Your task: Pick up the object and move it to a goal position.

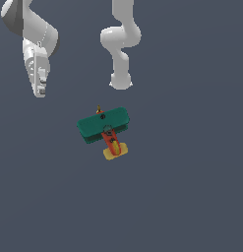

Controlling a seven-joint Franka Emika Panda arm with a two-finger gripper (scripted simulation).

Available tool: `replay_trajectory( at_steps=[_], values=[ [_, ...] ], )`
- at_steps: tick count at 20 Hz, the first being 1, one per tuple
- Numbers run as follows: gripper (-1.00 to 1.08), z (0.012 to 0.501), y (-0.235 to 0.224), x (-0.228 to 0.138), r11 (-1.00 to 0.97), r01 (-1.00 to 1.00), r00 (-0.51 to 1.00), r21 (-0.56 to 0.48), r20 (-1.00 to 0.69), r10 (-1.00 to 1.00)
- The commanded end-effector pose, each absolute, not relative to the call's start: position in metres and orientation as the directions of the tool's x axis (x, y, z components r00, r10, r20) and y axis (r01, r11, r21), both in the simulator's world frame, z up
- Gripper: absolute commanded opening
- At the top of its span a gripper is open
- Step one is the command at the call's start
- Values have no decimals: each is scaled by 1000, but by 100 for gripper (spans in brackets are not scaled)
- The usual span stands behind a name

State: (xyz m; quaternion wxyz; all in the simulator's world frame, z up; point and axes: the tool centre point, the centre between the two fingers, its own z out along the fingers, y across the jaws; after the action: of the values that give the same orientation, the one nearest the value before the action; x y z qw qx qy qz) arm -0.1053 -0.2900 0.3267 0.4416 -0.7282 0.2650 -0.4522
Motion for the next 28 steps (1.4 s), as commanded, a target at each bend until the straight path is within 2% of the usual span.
replay_trajectory(
  at_steps=[1,15,28],
  values=[
    [28,305,-285,-103,-437,3,453,-900,390,-801],
    [28,191,-230,-96,-277,-82,496,-957,202,-844],
    [28,152,-202,-98,-227,-121,517,-966,134,-846]
  ],
)
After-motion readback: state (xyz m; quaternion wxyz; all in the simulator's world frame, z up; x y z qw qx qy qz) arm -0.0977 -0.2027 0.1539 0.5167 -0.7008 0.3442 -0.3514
